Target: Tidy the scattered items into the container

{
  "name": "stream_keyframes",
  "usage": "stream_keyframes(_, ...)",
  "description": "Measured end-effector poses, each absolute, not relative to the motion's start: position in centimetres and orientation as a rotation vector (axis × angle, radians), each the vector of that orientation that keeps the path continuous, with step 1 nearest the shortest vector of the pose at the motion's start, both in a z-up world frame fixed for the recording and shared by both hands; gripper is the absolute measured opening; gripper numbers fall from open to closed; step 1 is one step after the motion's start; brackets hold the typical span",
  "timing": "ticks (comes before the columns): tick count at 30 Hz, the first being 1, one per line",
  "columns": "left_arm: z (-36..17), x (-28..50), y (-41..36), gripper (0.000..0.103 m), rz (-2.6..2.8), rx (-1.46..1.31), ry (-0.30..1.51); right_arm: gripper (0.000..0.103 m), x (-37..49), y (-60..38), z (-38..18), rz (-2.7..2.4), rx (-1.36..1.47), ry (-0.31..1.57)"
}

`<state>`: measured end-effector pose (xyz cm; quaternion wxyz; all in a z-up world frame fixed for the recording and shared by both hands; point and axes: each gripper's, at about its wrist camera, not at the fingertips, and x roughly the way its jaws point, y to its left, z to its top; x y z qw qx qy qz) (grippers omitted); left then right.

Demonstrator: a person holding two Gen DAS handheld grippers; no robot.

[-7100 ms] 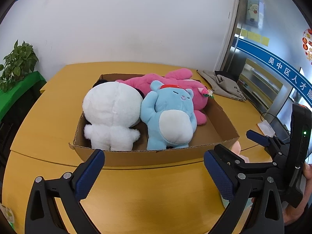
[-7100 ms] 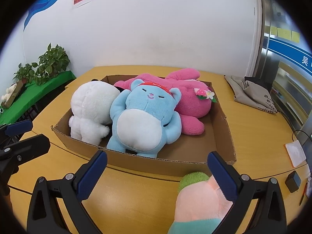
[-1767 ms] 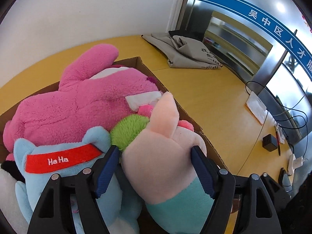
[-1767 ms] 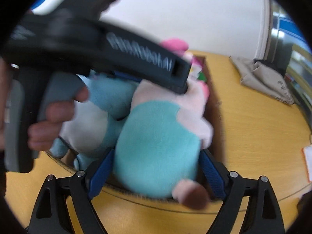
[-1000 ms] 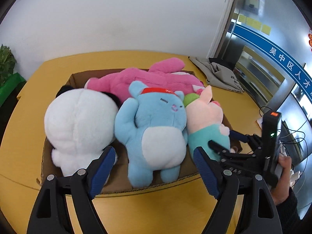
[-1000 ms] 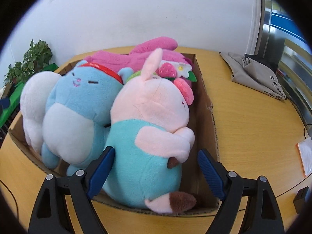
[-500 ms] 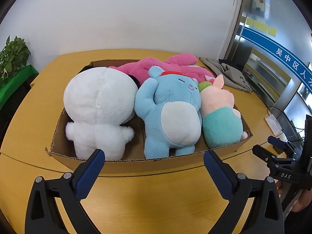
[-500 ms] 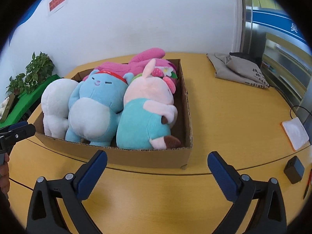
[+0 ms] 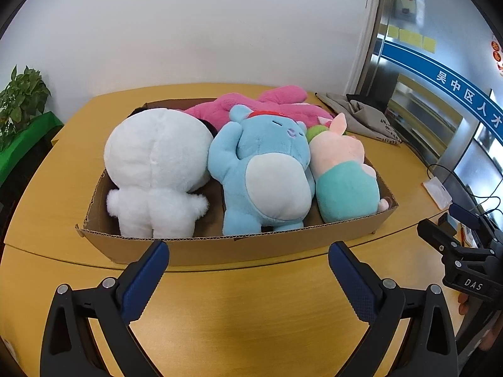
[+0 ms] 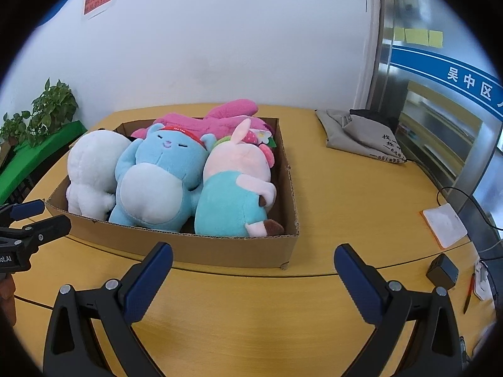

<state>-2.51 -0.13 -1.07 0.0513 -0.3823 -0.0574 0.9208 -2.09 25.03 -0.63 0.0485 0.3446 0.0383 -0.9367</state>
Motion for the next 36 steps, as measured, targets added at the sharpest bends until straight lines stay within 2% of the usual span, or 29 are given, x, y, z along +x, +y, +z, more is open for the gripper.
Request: stream_keyframes(36,-0.3,-0.6,0.7,0.103,2.786,-1.157,-0.170,0.103,-0.5,25.2,-0.7,-2.851,1.072,0.139)
